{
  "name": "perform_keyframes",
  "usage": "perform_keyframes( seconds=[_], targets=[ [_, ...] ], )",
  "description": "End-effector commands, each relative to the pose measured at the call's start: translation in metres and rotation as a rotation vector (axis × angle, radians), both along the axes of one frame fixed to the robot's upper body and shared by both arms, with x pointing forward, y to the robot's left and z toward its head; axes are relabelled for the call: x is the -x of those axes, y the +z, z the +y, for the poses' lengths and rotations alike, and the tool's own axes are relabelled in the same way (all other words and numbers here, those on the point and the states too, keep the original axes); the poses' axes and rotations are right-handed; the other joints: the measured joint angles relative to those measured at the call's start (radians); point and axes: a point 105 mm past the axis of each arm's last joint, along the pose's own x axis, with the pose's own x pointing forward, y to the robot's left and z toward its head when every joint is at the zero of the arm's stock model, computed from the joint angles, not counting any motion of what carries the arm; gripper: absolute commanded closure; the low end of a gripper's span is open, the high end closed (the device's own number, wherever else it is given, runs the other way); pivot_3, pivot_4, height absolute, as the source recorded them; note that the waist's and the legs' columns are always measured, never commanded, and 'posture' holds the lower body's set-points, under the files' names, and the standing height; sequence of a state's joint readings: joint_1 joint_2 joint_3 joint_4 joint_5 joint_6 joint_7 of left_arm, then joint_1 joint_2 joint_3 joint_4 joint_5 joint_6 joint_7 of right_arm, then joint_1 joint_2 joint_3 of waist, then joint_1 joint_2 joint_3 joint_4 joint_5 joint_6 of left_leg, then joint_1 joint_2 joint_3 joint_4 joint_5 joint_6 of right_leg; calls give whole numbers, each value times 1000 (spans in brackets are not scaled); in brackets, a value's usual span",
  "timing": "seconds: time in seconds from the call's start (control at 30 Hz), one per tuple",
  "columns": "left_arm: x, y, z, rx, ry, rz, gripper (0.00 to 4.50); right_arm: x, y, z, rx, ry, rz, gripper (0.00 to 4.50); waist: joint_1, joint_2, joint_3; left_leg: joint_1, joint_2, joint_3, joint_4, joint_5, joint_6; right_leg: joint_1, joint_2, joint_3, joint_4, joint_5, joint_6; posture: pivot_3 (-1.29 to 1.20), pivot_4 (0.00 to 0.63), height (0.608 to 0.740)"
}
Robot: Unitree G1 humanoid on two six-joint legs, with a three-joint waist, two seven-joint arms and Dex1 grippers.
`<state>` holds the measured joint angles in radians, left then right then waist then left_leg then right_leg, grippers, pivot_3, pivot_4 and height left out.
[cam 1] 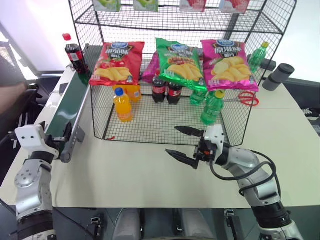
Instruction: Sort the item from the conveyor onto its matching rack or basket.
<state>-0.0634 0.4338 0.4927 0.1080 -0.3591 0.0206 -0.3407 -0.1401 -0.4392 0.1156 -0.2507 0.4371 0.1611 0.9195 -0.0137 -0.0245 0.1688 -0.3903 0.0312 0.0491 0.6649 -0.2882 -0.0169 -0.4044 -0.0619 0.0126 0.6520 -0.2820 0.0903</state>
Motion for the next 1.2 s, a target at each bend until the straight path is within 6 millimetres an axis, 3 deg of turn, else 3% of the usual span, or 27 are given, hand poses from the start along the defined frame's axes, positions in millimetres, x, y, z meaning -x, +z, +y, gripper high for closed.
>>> perform_keyframes(
  seconds=[0.03, 0.73, 1.2],
  targets=[
    [-1, 12, 3, -33, 1, -27, 0, 1, 12, 2, -24, 7, -53, 47, 0, 0, 0, 0, 0, 0, 0, 0, 0, 0, 0, 0, 0, 0, 0, 0, 150, 740],
    [1, 9, 3, -31, 11, -15, 0, 2, 16, 7, -29, 21, -55, 47, -1, 0, 0, 0, 0, 0, 0, 0, 0, 0, -1, 0, 0, 0, 0, 0, 150, 740],
    [6, 12, 15, -31, 92, -51, 0, 2, 18, 8, -25, 28, -54, 47, -1, 0, 0, 0, 0, 0, -1, 0, 0, -1, -2, 0, 0, 0, -1, 0, 150, 740]
  ],
)
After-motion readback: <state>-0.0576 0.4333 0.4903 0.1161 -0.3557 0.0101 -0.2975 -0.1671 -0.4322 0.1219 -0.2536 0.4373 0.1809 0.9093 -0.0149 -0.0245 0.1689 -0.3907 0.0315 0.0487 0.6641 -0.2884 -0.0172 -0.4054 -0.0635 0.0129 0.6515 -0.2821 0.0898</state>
